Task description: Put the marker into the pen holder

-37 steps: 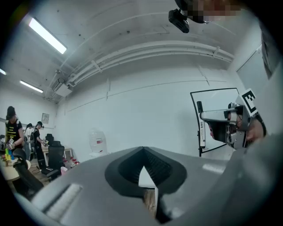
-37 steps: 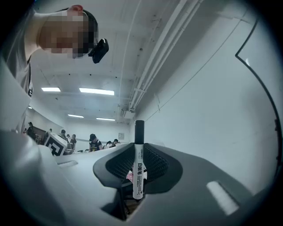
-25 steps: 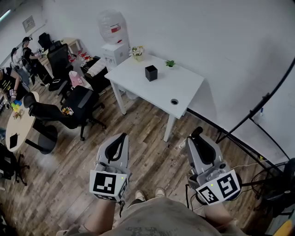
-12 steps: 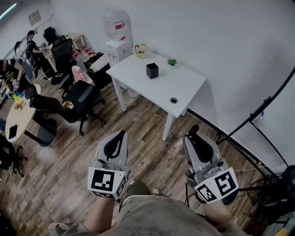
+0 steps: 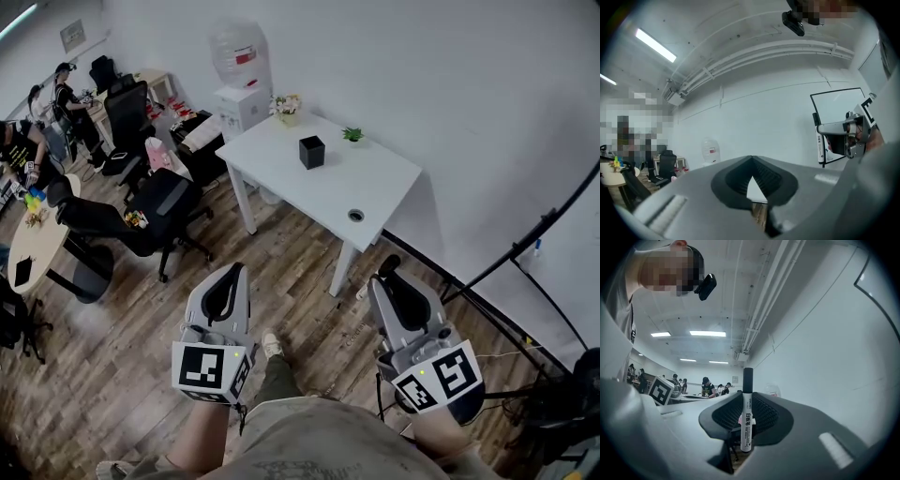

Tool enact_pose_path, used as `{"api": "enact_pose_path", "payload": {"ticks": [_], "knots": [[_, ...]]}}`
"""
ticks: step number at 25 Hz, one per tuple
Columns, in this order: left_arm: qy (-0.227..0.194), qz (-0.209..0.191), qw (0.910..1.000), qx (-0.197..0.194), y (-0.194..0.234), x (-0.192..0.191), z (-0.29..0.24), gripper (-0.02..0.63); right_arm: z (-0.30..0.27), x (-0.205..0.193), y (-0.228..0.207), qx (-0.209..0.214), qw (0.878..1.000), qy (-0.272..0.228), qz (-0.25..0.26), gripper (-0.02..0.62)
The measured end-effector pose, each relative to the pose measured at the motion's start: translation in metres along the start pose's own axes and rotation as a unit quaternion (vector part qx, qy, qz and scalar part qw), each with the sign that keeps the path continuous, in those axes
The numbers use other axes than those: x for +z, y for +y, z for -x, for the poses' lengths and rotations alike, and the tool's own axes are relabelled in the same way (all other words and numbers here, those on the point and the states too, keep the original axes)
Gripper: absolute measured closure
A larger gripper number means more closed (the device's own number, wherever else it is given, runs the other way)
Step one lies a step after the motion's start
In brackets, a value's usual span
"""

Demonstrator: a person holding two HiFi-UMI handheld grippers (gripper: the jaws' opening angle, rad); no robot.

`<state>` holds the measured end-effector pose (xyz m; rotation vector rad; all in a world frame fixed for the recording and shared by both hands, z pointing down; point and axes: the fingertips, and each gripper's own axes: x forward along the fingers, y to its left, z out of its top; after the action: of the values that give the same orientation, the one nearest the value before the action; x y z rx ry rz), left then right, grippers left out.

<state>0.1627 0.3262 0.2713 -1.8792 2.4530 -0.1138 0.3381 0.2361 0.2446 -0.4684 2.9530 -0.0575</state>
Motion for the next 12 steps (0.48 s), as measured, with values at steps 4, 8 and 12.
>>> {"api": "enact_pose_path", "payload": {"ticks": [4,8,12], "knots": [[0.003,0.000,1.0000,-0.003,0.020,-0.010,-0.030,0.605,-0.027,-0.010,-0.013,-0.008,1.000,0.004,0.001,0.503],[0.006,0.004,0.9999,-0.013,0.044,-0.016,-0.067,0.605,-0.066,-0.017,-0.029,-0.018,1.000,0.007,0.001,0.503],[0.009,0.004,0.9996,-0.027,0.073,-0.020,-0.109,0.605,-0.113,-0.021,-0.045,-0.027,1.000,0.010,0.004,0.503]]}}
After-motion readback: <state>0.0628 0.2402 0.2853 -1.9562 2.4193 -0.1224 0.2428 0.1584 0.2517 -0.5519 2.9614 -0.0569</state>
